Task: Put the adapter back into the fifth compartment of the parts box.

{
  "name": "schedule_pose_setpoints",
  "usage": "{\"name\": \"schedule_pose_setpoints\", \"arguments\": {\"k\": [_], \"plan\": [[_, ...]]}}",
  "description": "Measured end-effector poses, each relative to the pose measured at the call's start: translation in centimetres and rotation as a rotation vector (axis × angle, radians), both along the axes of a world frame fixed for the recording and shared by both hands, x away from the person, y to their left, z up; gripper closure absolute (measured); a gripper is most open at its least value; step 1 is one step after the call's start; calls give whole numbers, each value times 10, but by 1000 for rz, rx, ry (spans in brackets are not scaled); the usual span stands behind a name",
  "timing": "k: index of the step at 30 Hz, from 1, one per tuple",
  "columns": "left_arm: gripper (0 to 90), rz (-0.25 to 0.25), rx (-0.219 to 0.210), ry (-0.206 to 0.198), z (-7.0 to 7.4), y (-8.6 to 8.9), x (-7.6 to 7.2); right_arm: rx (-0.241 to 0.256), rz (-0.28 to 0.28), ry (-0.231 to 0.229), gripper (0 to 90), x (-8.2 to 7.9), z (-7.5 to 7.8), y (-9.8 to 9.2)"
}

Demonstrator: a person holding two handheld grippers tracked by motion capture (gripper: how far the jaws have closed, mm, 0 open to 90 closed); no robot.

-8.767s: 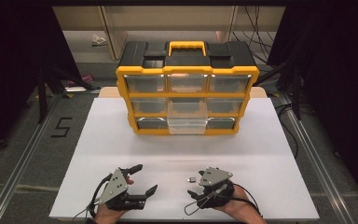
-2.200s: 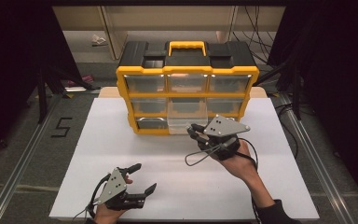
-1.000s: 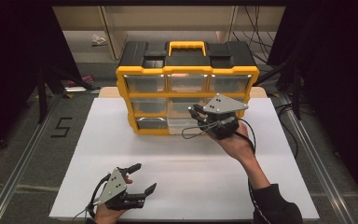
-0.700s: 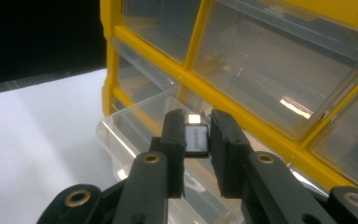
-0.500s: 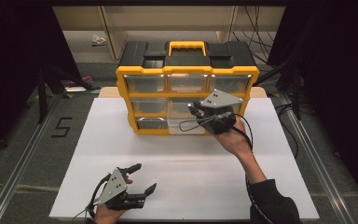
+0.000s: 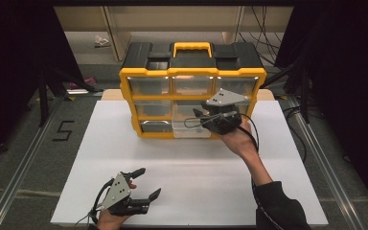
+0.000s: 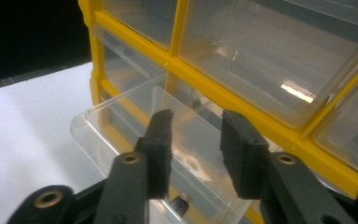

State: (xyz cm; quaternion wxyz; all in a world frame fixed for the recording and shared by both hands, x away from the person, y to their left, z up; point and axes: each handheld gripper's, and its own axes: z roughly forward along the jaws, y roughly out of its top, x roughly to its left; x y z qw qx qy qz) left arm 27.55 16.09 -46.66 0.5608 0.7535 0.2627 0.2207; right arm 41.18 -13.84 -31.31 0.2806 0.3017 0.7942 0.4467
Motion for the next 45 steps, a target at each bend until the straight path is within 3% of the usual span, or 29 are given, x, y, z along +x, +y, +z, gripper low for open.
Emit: {"name": "schedule_pose_setpoints", "arguments": {"k": [10,30,40,45], "plan": [[196,-1,3,0,0,0,0,21,38,-22,431,-15,5,8],[197,-3,24,-12,-1,-3,-2,62,70,-2,382,-38,-14,2],[197,-2,28,-15,-1,-3,-2,113,86,-16,356,-52,-14,-1],[197,-1,30,-15,-1,-3,-2,115,95,-17,347,-57,-16,0]]}}
